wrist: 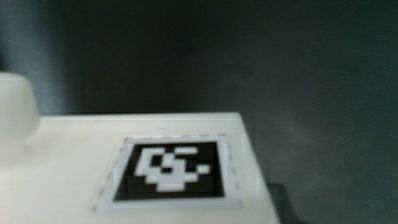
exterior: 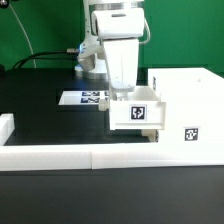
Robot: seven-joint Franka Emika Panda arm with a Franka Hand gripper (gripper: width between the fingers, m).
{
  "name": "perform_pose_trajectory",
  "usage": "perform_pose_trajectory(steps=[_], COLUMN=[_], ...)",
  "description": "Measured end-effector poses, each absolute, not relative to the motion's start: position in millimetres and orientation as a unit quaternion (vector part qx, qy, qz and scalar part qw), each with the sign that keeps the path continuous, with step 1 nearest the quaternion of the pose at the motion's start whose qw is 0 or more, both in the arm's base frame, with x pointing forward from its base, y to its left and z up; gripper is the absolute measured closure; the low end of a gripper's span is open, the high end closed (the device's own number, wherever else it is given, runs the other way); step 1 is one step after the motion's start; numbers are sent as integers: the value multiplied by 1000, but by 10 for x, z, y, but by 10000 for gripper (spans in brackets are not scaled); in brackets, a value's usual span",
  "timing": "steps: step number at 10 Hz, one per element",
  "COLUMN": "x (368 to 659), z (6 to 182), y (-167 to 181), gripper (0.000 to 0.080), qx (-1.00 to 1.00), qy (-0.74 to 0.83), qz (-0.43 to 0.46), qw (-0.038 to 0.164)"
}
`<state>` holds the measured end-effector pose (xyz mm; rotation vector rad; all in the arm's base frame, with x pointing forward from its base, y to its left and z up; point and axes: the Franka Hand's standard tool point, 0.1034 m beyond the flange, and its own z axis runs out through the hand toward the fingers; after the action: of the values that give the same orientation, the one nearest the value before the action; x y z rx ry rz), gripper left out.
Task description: Assemble drawer
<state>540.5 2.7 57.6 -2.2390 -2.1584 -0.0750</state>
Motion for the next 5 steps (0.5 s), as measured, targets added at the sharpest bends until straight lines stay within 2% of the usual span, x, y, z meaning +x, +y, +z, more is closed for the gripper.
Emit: perform_pose_trajectory(steps=[5], x=[5399], z=[575], y=[-21], gripper=[757], qx=[-724], qy=[-690], qz=[-23], qw=[15])
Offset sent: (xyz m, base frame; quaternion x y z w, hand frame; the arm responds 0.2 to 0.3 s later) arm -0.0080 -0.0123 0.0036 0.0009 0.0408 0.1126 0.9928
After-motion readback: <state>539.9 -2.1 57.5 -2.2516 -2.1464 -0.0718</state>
